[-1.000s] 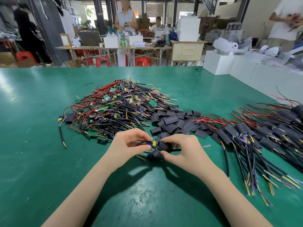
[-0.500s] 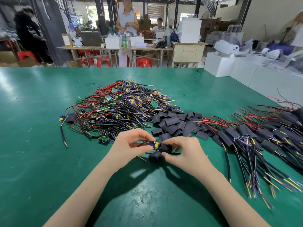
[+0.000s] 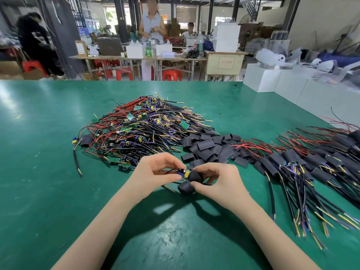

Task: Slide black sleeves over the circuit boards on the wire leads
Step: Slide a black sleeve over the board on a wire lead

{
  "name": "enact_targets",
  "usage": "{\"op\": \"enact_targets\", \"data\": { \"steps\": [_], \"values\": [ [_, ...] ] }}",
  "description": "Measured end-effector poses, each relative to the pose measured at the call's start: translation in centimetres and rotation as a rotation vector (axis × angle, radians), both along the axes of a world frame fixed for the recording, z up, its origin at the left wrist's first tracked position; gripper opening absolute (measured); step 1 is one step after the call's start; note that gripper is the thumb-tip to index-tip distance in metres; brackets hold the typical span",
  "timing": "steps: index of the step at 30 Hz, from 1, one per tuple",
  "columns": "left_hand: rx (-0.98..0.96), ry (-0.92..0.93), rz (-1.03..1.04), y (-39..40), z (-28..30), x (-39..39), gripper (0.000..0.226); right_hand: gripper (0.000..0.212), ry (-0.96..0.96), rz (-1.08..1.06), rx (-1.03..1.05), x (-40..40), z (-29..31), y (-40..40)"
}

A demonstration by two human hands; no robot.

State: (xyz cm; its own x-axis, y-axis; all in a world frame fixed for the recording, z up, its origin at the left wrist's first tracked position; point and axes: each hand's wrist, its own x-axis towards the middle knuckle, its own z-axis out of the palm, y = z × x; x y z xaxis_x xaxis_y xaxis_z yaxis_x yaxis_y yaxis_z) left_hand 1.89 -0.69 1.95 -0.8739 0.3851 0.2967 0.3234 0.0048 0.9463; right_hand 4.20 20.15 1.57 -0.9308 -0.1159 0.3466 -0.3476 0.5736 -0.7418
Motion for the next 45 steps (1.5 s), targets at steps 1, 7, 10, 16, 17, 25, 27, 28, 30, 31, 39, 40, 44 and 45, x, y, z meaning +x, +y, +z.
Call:
{"op": "enact_targets", "data": {
  "steps": [1, 7, 10, 16, 17, 25, 27, 28, 30, 31, 39, 40, 44, 45],
  "values": [
    [-0.001, -0.001, -0.01, -0.05, 0.04, -0.01, 0.023, 0.027, -0.018, -0.002, -0.01, -0.02, -0.04, -0.04],
    [-0.076, 0.007, 0.019, -0.32, -0.14, -0.27, 0.021, 0.027, 0.041, 0.064, 0.027, 0.2, 0.16, -0.12],
    [-0.066, -0.012, 0.058, -0.09, -0.39, -0.3, 0.015, 0.026, 0.072, 0.08, 0.087, 0.2, 0.29, -0.14],
    [-0.006, -0.06, 0.074, 0.16, -0.35, -0.21, 0.01, 0.023, -0.098, 0.054, -0.095, 0.06, 0.23, -0.23],
    [-0.022, -0.038, 0.065, 0.17, -0.28, -0.17, 0.012, 0.023, -0.131, 0.065, -0.123, 0.05, 0.25, -0.2],
    [-0.08, -0.002, 0.023, 0.14, -0.25, -0.06, 0.019, 0.026, -0.233, 0.063, -0.162, -0.22, 0.24, 0.09],
    [-0.092, -0.002, 0.037, 0.24, -0.34, -0.1, 0.016, 0.026, -0.226, 0.073, -0.166, -0.22, 0.13, 0.04],
    [-0.098, -0.001, 0.044, 0.31, -0.4, -0.12, 0.016, 0.025, -0.223, 0.077, -0.162, -0.22, 0.07, -0.02],
    [-0.109, -0.004, 0.037, 0.39, -0.5, -0.13, 0.015, 0.026, -0.217, 0.08, -0.145, -0.22, -0.04, -0.1],
    [-0.113, -0.006, 0.023, 0.41, -0.55, -0.12, 0.016, 0.027, -0.214, 0.076, -0.135, -0.21, -0.08, -0.08],
    [-0.118, -0.011, 0.048, 0.3, -0.69, -0.23, 0.027, 0.028, -0.193, 0.107, -0.078, -0.16, 0.26, 0.17],
    [-0.124, -0.025, 0.076, 0.29, -0.73, -0.28, 0.028, 0.027, -0.181, 0.099, -0.076, -0.14, 0.25, 0.12],
    [-0.116, -0.064, 0.103, 0.06, -0.79, -0.49, 0.02, 0.025, -0.062, 0.07, -0.038, -0.08, 0.06, 0.06],
    [-0.12, -0.068, 0.112, 0.03, -0.8, -0.5, 0.019, 0.025, -0.022, 0.065, -0.011, -0.11, 0.0, 0.05]
  ]
}}
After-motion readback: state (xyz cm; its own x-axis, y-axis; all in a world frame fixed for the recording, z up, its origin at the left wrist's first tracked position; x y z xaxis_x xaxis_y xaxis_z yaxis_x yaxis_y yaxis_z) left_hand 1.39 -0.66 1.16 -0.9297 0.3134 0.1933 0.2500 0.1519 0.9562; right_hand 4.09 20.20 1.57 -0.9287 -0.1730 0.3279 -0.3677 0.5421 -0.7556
